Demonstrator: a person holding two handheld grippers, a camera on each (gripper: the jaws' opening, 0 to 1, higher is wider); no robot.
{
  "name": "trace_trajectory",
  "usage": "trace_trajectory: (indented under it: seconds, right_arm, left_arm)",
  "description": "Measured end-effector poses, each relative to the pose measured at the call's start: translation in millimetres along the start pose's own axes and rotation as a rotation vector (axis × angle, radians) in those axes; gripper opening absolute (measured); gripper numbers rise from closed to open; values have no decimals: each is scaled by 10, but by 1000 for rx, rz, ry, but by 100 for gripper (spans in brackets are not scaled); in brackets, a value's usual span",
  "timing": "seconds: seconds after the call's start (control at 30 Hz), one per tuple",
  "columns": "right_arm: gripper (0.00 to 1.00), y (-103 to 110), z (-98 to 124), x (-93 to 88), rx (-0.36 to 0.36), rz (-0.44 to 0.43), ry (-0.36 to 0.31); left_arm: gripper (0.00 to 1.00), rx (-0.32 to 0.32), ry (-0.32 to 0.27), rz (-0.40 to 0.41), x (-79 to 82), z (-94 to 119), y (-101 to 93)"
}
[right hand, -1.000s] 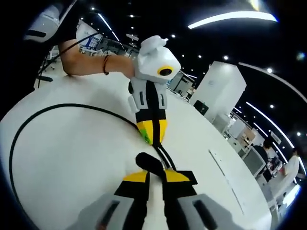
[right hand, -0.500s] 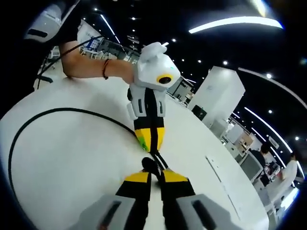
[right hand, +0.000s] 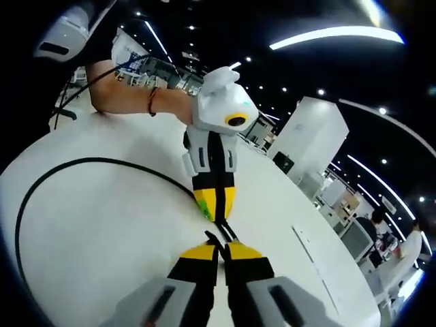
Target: Find the charging cable on the desk, coil it up and secure with Velcro.
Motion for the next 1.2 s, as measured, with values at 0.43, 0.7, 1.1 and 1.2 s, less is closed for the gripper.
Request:
trace_trajectory:
  seconds: [0.43, 0.7, 1.1, 1.2]
  right_arm:
    - [6, -7, 6, 10, 4, 15, 0]
    - [6, -21, 9, 7, 3, 8, -2]
    - [4, -142, 36, 7, -20, -58, -30]
    - [4, -187, 44, 10, -28, -77, -41]
  left_arm:
    - [9, -3, -2, -1, 5, -11, 6]
    - [9, -3, -1, -3, 1, -11, 0]
    - [9, -5, -1, -6, -1, -5, -5]
    - [9, -5, -1, -6, -1, -3, -6]
Point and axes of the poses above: the point that each gripper's makers call its tool centre point, and the gripper's own axes: z roughly backward along the fingers, y roughly to its left, x roughly out of its top, the point moved 3 cm from there along z, roughly backward along the fingers
